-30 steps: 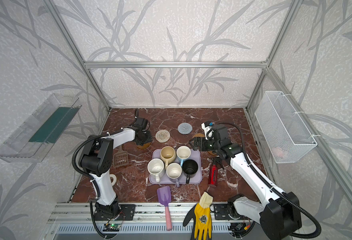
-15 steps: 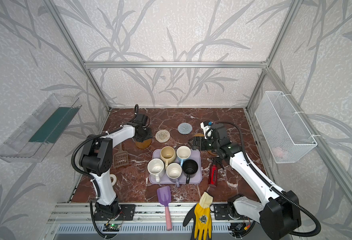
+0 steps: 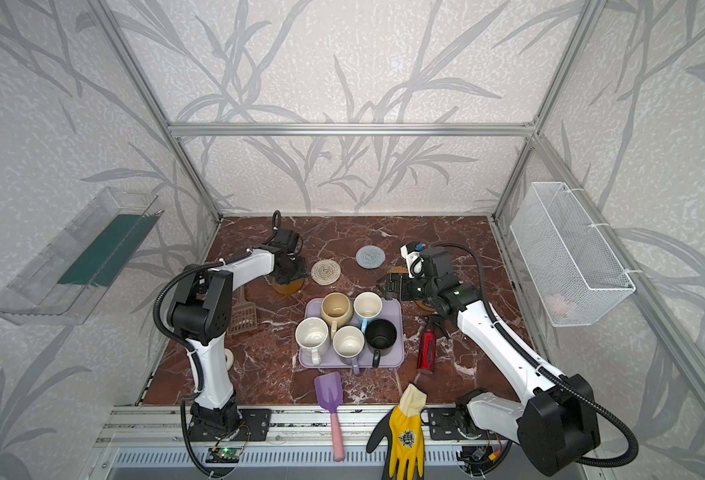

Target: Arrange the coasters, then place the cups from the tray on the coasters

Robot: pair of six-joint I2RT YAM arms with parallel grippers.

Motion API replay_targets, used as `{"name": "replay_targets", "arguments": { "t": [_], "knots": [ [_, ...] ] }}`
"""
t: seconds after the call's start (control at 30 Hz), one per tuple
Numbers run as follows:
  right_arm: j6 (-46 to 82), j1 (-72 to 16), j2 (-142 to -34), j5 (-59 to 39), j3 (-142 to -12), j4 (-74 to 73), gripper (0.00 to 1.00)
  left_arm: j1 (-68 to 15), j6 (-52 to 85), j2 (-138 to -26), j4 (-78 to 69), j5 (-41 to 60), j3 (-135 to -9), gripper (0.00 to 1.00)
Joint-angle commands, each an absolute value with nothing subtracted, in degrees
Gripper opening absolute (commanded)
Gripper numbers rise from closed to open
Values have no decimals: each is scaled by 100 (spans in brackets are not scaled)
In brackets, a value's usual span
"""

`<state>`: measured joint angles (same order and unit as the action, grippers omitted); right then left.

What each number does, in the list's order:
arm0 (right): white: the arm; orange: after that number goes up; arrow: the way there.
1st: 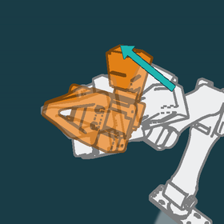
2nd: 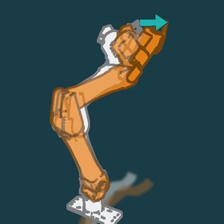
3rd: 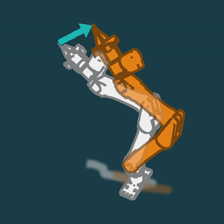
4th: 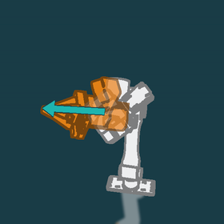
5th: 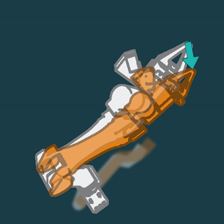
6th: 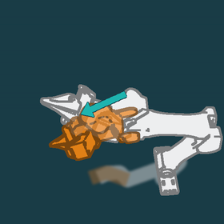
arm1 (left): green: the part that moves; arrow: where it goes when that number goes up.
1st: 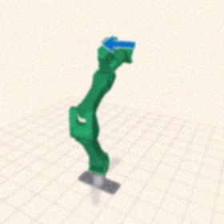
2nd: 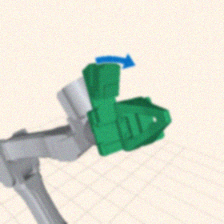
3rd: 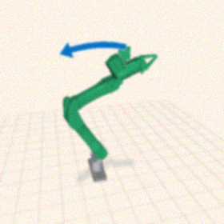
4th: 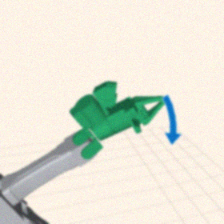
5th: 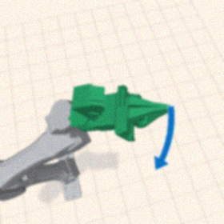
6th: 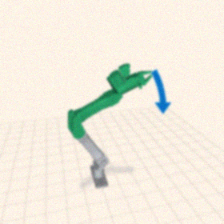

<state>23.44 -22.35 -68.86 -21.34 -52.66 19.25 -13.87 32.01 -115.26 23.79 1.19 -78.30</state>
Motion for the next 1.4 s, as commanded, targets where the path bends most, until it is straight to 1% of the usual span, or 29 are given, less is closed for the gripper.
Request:
{"name": "replay_targets", "arguments": {
  "t": [0.0, 0.07, 0.2, 0.33, 0.4, 0.5, 0.57, 0.7, 0.8, 1.0, 1.13, 1.23, 1.37],
  "knots": [
    [2207, -2259, -6916, -2066, -5436, 1908, 96, -1381, 3186, -11630, 2556, 55, -7967, 59],
    [2190, -2261, -6933, -2065, -5462, 1949, 96, -1393, 3152, -11630, 2825, 68, -8138, 59],
    [2184, -2259, -6915, -2023, -5467, 1938, 97, -1415, 3185, -11287, 2852, 85, -8047, 60],
    [2139, -2259, -6990, -1906, -5595, 2057, 99, -1430, 3070, -10927, 2964, 4, -8167, 67],
    [2131, -2259, -7060, -1803, -5683, 2108, 99, -1456, 2919, -10872, 2923, 200, -8257, 71],
    [1955, -2259, -7249, -1666, -5961, 2289, 99, -1624, 2604, -11040, 3025, 365, -8575, 71],
    [1828, -2243, -7416, -1652, -6175, 2408, 99, -1757, 2436, -11256, 3255, 315, -8879, 70],
    [1637, -2234, -7815, -1674, -6626, 2498, 99, -1889, 2320, -11828, 3406, 371, -9370, 61],
    [1517, -2193, -8094, -1706, -6865, 2533, 99, -1920, 2223, -12263, 3561, 393, -9773, 58],
    [1334, -1976, -8453, -1851, -7127, 2561, 99, -2063, 2036, -12999, 4428, 62, -10664, 57],
    [1245, -1766, -8670, -2080, -7187, 2586, 99, -2196, 1954, -13065, 4513, -339, -10691, 57],
    [1115, -1640, -8792, -2083, -7264, 2705, 99, -2221, 2018, -13113, 4581, -334, -10648, 56],
    [939, -1600, -8944, -2048, -7411, 2793, 99, -2290, 2120, -13120, 4583, -27, -10520, 56]
  ]
}}
